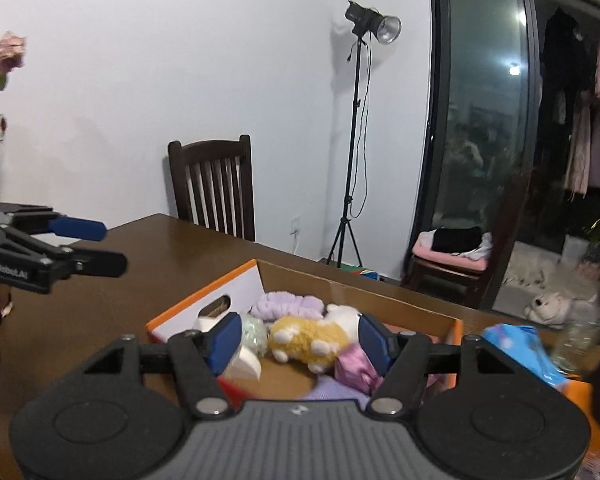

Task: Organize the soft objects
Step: 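Withdraw both grippers and move the right gripper to the blue plush toy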

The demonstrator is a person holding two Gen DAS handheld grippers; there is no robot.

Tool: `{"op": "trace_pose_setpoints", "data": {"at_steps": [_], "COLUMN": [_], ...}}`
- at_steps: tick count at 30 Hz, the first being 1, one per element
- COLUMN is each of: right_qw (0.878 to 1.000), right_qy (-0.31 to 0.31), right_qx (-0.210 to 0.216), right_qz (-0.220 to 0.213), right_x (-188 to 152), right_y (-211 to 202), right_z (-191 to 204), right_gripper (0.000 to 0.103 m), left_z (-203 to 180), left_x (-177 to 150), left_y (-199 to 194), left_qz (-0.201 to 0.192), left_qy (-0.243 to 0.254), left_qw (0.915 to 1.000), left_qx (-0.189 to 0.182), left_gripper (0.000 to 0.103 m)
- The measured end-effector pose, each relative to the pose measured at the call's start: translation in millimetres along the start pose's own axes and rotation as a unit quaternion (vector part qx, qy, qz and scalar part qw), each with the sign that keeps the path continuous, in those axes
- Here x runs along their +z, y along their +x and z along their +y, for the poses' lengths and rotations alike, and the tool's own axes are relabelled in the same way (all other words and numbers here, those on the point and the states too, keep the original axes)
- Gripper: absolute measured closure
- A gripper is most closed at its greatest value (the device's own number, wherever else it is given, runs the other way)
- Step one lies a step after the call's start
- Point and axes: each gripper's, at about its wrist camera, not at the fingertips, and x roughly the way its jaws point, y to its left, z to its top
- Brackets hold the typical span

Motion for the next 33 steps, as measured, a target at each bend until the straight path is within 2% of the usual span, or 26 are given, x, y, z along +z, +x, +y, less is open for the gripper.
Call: {"op": "trace_pose_setpoints", "data": {"at_steps": [4, 7, 10, 15, 20, 24, 27, 33], "right_qw": [1.000, 1.000, 0.999, 0.996, 0.992, 0.995, 0.994, 0.991], "right_qy": [0.000, 0.015, 0.036, 0.080, 0.120, 0.094, 0.107, 0.122], "right_qx": [-0.002, 0.000, 0.006, 0.024, 0.040, 0.015, 0.014, 0.001], "right_qz": [-0.010, -0.024, -0.025, -0.015, 0.012, 0.019, 0.020, 0.047], "right_x": [-11.7, -29.4, -61.8, -123.9, -161.2, -163.9, -163.8, -166.6], "right_y": [-46.6, -74.3, -95.6, -124.5, -133.2, -131.0, -123.6, -87.8], "right_z": [7.1, 16.9, 30.6, 56.8, 71.1, 77.6, 73.2, 60.6], "right_gripper": [0.038, 0.033, 0.032, 0.032, 0.032, 0.032, 0.032, 0.032], "left_z": [-13.5, -27.4, -45.0, -74.7, -84.3, -79.4, -76.9, -61.3], "left_x": [-12.9, -38.2, -71.7, -128.6, -142.7, -146.5, -156.2, -171.5], "left_y": [-41.1, -67.7, -91.0, -122.9, -123.9, -113.1, -98.0, -52.9], "left_qz": [-0.013, -0.022, -0.018, 0.009, 0.028, 0.036, 0.059, 0.105], "left_qy": [-0.011, -0.015, -0.016, -0.039, -0.026, -0.039, -0.051, -0.079], "left_qw": [0.9998, 0.9996, 0.9994, 0.9992, 0.9992, 0.9985, 0.9969, 0.9907], "left_qx": [0.004, 0.013, 0.026, 0.009, 0.010, 0.009, 0.010, 0.038], "left_gripper": [0.018, 0.016, 0.016, 0.016, 0.016, 0.016, 0.016, 0.018]}}
